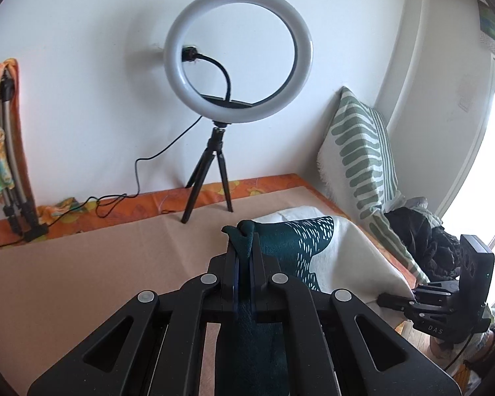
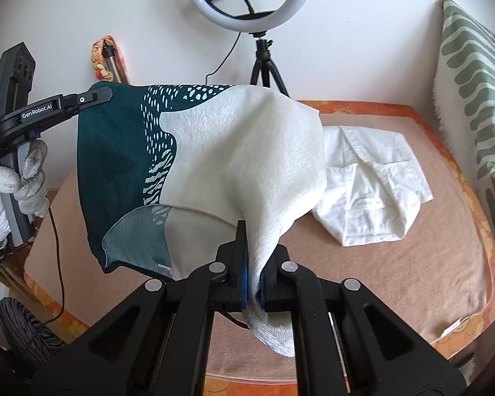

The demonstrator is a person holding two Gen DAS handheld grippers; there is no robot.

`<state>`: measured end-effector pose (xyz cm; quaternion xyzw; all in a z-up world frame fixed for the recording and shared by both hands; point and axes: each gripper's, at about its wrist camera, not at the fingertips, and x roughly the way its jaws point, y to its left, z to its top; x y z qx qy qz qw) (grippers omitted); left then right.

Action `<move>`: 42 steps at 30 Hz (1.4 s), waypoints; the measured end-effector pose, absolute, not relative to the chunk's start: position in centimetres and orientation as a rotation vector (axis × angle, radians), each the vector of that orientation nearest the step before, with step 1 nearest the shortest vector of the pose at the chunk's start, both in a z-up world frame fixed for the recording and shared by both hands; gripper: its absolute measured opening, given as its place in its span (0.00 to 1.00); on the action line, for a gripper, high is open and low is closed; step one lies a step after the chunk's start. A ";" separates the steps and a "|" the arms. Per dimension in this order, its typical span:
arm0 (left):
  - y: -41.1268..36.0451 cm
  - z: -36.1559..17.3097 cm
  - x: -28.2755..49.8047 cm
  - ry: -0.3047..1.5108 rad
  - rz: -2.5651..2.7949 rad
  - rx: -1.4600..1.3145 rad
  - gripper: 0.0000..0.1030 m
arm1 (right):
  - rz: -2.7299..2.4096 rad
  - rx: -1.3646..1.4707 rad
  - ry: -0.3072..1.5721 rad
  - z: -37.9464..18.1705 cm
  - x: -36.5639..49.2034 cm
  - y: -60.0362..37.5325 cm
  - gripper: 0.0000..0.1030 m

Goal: Fold small clothes
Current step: 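Lift the folded bundle with both grippers and carry it toward the striped pillow, then lower the bundle onto the blanket and open both grippers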

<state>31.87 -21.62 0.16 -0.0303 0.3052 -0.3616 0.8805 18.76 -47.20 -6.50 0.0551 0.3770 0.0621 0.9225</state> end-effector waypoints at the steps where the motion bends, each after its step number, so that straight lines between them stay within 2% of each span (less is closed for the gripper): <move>1: -23.0 0.1 32.1 0.634 -0.767 -0.061 0.03 | 0.106 0.103 0.772 -6.4 18.9 -48.2 0.05; 9: -32.6 -0.8 34.7 0.619 -0.849 -0.052 0.03 | -0.076 -0.011 0.766 -5.5 21.4 -56.1 0.05; 19: -38.7 -4.0 39.2 0.607 -0.811 -0.046 0.03 | -0.183 -0.096 0.773 -5.6 26.8 -63.1 0.05; 30: -42.4 -10.1 44.5 0.721 -0.639 0.080 0.04 | -0.030 0.124 0.891 -13.6 33.3 -68.5 0.07; 32: -42.8 -10.7 45.2 0.761 -0.598 0.128 0.09 | -0.022 0.205 0.908 -14.6 33.7 -69.8 0.12; 34: -42.7 -10.9 45.7 0.776 -0.546 0.146 0.12 | -0.016 0.282 0.919 -15.0 33.7 -70.9 0.26; 35: -42.3 -10.7 45.7 0.774 -0.530 0.140 0.18 | -0.034 0.290 0.914 -15.0 33.5 -71.3 0.32; 36: -42.0 -10.4 45.7 0.762 -0.523 0.136 0.19 | -0.040 0.300 0.909 -15.0 33.3 -71.6 0.42; 37: -41.7 -10.1 45.5 0.753 -0.529 0.130 0.19 | -0.048 0.309 0.899 -14.8 33.1 -71.9 0.47; 42: -41.3 -9.2 44.0 0.731 -0.574 0.171 0.19 | -0.030 0.401 0.849 -13.6 32.6 -73.8 0.54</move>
